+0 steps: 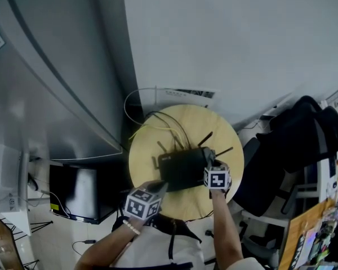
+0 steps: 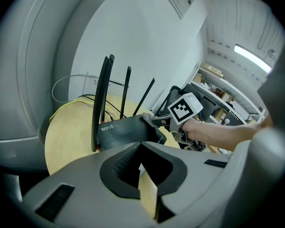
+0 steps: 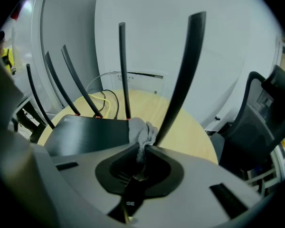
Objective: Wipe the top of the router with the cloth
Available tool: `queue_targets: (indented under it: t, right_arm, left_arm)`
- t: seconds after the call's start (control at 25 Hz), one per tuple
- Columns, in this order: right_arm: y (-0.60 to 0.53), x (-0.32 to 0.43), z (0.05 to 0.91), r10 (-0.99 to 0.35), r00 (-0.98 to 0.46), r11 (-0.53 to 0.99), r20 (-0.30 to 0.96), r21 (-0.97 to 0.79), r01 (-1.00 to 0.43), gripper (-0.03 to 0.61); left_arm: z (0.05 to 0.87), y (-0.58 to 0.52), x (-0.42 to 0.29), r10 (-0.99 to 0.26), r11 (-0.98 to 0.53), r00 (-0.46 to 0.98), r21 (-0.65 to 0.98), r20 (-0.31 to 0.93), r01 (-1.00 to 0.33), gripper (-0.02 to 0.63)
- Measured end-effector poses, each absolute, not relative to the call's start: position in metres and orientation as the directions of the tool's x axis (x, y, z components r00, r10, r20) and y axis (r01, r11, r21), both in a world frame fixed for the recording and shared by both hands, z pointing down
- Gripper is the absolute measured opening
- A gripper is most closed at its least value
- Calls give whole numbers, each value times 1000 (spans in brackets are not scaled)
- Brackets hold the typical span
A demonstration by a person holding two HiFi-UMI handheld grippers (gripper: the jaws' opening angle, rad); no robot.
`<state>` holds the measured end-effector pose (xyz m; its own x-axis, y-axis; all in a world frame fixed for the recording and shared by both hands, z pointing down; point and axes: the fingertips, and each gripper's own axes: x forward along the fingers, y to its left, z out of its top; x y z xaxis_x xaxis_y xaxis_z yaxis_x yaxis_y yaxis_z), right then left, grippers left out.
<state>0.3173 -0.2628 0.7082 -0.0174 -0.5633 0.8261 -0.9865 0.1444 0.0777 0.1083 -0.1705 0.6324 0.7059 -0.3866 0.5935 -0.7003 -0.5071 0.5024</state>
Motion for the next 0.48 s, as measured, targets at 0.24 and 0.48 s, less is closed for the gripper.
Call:
queue_targets:
  t: [0.24, 0.48]
  right_arm:
    - [-251, 276, 705, -547, -118, 195, 829, -12, -981, 32]
    - [-240, 226, 704, -530, -200, 264, 824, -64, -962, 32]
  left_arm:
    - [633, -166, 105, -385, -493, 710, 518, 590, -699, -3]
    - [623, -165, 99, -417, -512, 699, 485, 581, -709, -2]
